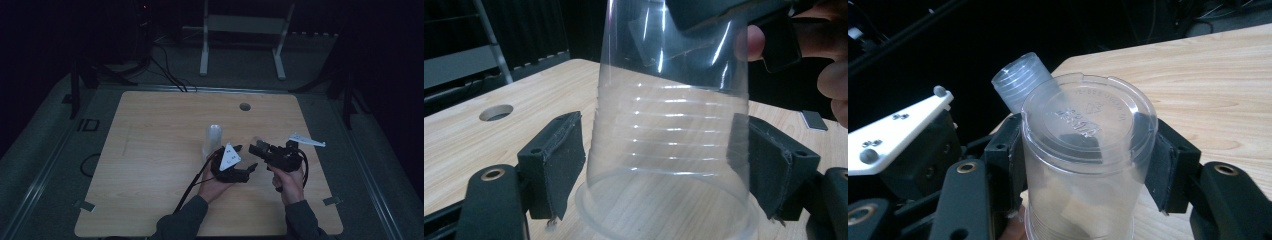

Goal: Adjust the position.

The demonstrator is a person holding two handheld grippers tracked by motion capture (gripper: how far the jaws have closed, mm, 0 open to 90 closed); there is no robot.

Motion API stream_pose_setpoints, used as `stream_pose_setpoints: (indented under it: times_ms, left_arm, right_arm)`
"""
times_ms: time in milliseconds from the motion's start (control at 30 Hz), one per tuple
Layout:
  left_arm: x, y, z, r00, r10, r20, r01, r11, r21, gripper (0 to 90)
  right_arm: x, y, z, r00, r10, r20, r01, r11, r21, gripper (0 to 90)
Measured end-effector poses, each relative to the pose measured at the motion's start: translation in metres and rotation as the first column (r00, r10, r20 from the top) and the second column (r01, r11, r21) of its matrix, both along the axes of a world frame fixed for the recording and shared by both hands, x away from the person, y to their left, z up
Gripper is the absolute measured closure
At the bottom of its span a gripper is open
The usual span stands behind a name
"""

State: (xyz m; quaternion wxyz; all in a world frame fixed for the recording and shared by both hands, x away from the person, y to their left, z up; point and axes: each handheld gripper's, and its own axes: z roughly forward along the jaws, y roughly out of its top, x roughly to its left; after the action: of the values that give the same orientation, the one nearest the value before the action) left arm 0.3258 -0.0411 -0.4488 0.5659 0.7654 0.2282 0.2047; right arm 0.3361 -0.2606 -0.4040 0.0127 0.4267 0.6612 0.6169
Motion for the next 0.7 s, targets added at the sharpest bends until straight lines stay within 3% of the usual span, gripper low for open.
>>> stream_pose_setpoints:
  times_ms: [133,367,700]
  left_arm:
    - [-0.0001,-0.0001,-0.0003,1.0000,-0.002,-0.003,0.002,1.0000,0.001,22.8]
    - [-0.0012,-0.0001,0.0001,0.9999,-0.012,-0.001,0.012,0.9999,0.008,25.6]
    - [-0.0013,0.0029,0.0014,0.9993,-0.037,-0.003,0.037,0.9987,0.035,27.4]
  right_arm:
    - [0.0015,-0.0023,-0.0013,0.9998,0.009,-0.017,-0.009,0.9990,0.043,42.0]
    - [0.0028,-0.0044,-0.0033,0.9994,0.012,-0.033,-0.010,0.9987,0.050,40.5]
    - [0.0034,-0.0063,-0.0012,0.9987,0.039,-0.033,-0.040,0.9989,-0.027,32.6]
